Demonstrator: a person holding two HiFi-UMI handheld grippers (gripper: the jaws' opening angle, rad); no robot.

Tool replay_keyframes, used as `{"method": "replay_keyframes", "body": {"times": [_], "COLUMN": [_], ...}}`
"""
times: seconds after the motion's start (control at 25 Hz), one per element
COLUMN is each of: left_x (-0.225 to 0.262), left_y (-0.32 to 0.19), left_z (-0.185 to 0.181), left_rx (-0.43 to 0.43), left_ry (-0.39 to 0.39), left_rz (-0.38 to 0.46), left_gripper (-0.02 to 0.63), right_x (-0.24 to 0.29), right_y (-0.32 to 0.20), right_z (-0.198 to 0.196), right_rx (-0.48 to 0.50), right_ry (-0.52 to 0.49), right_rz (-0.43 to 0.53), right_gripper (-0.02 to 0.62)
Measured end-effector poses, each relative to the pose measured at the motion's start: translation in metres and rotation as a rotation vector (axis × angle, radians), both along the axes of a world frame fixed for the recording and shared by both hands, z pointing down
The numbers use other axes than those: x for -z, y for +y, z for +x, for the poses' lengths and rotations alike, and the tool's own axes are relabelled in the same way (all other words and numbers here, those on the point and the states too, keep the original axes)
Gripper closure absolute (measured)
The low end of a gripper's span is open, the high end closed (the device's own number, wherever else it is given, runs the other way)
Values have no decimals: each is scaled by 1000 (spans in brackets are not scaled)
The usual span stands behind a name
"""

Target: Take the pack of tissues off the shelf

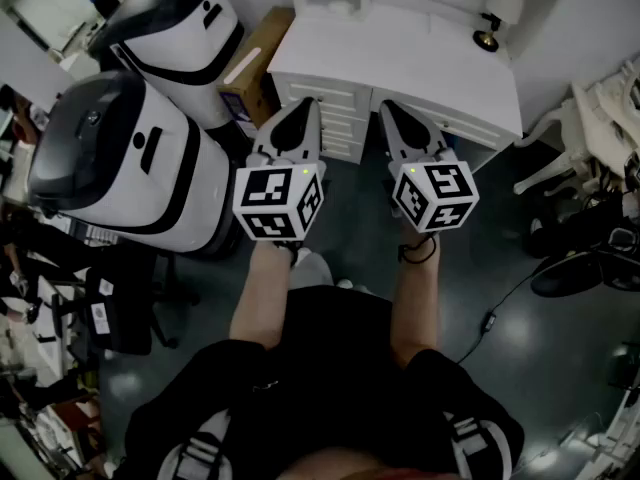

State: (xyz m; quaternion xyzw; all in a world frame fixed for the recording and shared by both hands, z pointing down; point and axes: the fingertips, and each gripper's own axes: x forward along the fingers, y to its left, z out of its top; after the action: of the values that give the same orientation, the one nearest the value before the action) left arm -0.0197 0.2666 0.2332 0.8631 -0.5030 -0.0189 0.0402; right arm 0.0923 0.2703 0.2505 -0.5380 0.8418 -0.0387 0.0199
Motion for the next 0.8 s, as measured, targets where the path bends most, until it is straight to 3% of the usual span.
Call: {"method": "replay_keyframes", "body": {"times": [0.8], "left_x": [-14], "left_y": [-20], "left_z": [-33], "left_rx": [1], "left_ry": [29], "left_rz": [-37], "left_gripper": [597], "right_x": [-16], "right_y": [-26], "right_z": [-27], "right_rx": [-20], "right_ry": [-12], "right_rz": [-47], "right_gripper": [575]}}
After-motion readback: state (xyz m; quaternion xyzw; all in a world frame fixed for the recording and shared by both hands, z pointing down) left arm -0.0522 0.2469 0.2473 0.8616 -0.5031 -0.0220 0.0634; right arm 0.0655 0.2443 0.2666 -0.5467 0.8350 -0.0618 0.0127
